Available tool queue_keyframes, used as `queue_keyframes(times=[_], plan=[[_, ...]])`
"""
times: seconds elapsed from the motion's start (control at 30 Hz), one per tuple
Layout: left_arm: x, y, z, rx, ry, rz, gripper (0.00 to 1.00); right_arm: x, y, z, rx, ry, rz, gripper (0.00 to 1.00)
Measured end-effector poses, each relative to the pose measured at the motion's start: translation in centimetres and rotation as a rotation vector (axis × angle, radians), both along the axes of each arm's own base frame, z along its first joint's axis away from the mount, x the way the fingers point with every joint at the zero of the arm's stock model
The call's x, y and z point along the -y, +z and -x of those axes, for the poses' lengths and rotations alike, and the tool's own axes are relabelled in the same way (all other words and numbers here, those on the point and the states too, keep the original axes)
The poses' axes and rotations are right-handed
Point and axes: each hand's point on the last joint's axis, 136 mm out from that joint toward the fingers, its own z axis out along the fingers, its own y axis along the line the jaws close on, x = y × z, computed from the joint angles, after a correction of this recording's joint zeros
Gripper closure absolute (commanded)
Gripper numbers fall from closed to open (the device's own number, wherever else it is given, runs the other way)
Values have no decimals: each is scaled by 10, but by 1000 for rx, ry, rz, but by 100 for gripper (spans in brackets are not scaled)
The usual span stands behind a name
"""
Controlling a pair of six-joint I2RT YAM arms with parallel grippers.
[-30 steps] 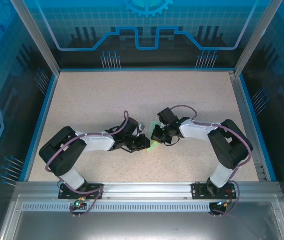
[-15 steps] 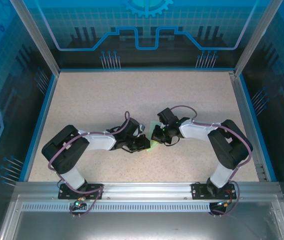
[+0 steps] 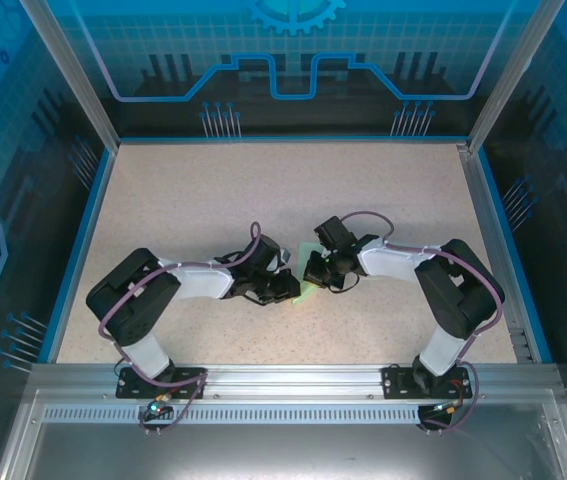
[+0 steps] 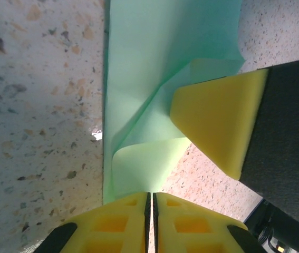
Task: Fold a paper plane with a square sheet of paper (pick it up from the middle)
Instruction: Third fold the triangle at the center of the table.
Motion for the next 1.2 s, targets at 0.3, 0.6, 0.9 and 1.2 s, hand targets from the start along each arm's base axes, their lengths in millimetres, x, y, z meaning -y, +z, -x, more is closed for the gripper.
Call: queue_keyframes(times=[0.3,0.6,0.9,1.2], plan=[[0,-3,0,-6,0,-5,85,0,0,0,1,0,-1,98],[0,-9,0,-22,-1,-18,85,0,0,0,1,0,0,98],[0,-10,1,-25,-1,-20,85,0,0,0,1,1,-1,98],[-1,-8,1,-21,2,-26,84,-4,2,-2,12,8,-19,98]])
